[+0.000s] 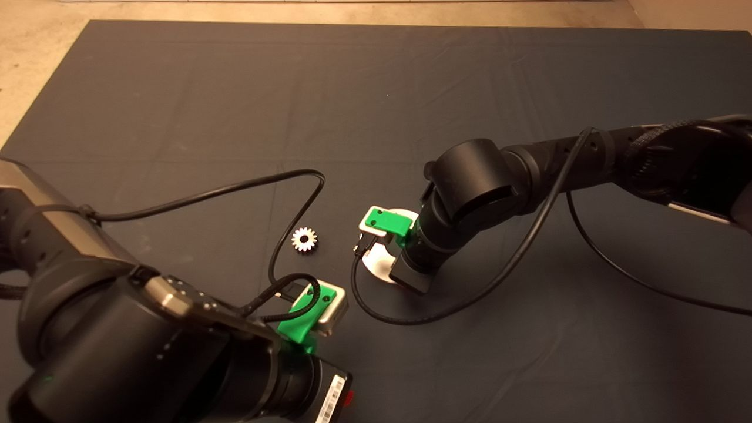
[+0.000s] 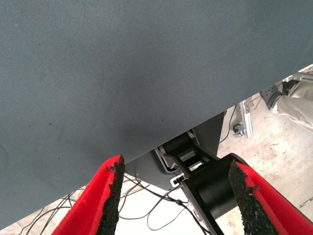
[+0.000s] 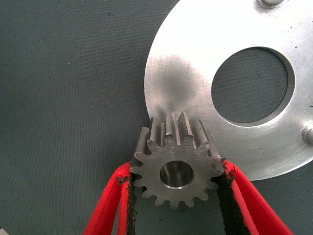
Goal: Install three planetary gears onto the carrier pins
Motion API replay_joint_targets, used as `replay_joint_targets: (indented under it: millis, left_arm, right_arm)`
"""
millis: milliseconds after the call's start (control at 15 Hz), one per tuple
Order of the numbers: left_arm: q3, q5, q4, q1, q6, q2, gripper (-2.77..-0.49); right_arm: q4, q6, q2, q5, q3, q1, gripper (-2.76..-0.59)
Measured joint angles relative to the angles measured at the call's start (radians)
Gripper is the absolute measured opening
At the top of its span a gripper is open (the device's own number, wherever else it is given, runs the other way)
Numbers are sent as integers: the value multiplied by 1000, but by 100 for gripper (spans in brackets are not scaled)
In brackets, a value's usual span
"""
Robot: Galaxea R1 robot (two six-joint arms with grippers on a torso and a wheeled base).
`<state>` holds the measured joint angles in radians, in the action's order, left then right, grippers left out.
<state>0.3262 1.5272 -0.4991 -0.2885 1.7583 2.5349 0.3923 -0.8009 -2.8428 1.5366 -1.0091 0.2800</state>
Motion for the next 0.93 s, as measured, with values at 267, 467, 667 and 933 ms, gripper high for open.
replay_joint_targets:
  millis: [267, 467, 667, 933]
  left_arm:
    - [0, 0, 0, 0, 0, 0, -179]
    - [0, 0, 0, 0, 0, 0, -179]
    - [0, 0, 0, 0, 1, 0, -179]
    - [0, 0, 0, 0, 3, 1, -179]
  right_arm:
    - [2, 0, 0, 0, -3, 0, -243]
    - [3, 0, 0, -1, -4, 0, -243]
    - [3, 0, 0, -1, -4, 0, -243]
    - [3, 0, 0, -1, -5, 0, -243]
